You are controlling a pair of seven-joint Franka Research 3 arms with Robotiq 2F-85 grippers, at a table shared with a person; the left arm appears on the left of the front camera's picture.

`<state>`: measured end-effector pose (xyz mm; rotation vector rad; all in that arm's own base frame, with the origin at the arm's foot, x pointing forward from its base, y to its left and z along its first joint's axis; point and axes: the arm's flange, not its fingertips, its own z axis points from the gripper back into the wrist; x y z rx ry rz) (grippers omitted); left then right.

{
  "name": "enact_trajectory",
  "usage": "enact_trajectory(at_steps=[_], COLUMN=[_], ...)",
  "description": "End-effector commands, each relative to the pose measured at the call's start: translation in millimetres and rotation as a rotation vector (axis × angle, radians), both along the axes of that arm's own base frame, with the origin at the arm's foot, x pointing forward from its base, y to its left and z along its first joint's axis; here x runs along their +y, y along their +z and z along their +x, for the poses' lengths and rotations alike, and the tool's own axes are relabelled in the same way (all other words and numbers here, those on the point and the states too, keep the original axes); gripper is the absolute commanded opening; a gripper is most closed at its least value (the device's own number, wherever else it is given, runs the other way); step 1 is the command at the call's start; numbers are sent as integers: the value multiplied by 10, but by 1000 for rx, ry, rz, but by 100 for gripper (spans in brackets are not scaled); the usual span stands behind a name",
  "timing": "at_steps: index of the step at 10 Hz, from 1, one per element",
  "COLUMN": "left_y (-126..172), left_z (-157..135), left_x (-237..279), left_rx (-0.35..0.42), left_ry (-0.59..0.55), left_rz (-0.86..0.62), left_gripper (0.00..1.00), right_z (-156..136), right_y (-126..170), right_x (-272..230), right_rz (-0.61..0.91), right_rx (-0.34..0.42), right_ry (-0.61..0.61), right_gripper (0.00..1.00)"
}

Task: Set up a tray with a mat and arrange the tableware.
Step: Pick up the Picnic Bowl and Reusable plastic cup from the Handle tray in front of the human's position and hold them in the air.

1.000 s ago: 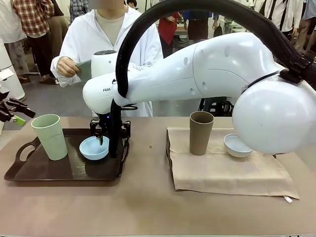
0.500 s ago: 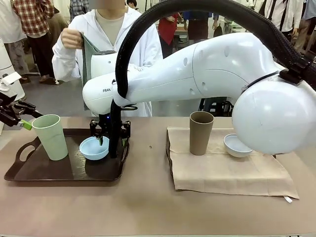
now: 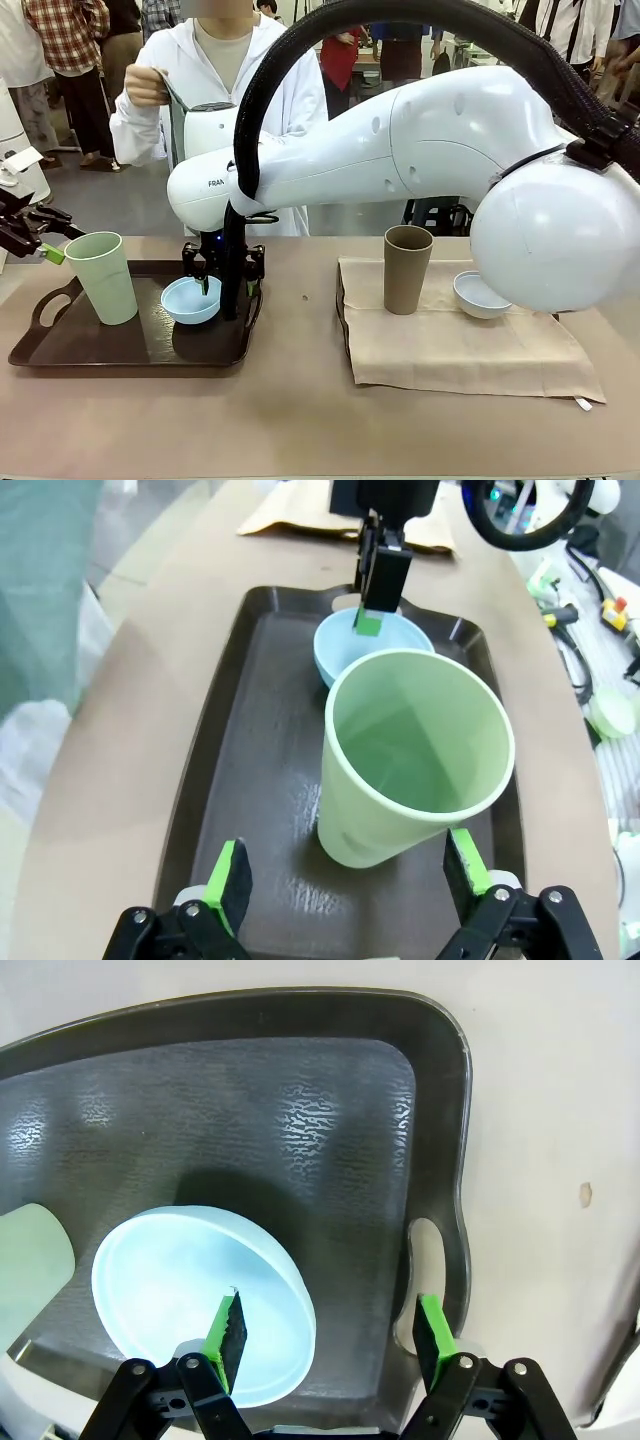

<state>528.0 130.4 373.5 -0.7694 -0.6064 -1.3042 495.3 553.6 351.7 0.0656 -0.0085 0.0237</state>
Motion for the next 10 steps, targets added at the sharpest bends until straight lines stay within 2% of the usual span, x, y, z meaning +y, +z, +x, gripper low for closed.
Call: enact_trajectory(at_steps=[1,3,6,10], left_y=[27,-165,-458,-788], left_z=[-21,-56,-20,-32], left_x=[-61,-74,95,-12], left_rx=[-43,-115,-105,-30], left_ry=[-28,-79,-63,-33], left_rz=[28,52,-23,-95], left_gripper=[100,100,100,100], right_z=[10,36,64,83], right_y=[-2,-56,-54,-118], right_x=[36,57,100,188], right_rz=[-3,7,12,18], right_rx=[-6,1,-14,-27], right_ry=[3,8,-2,-14], right_gripper=[86,86,86,86])
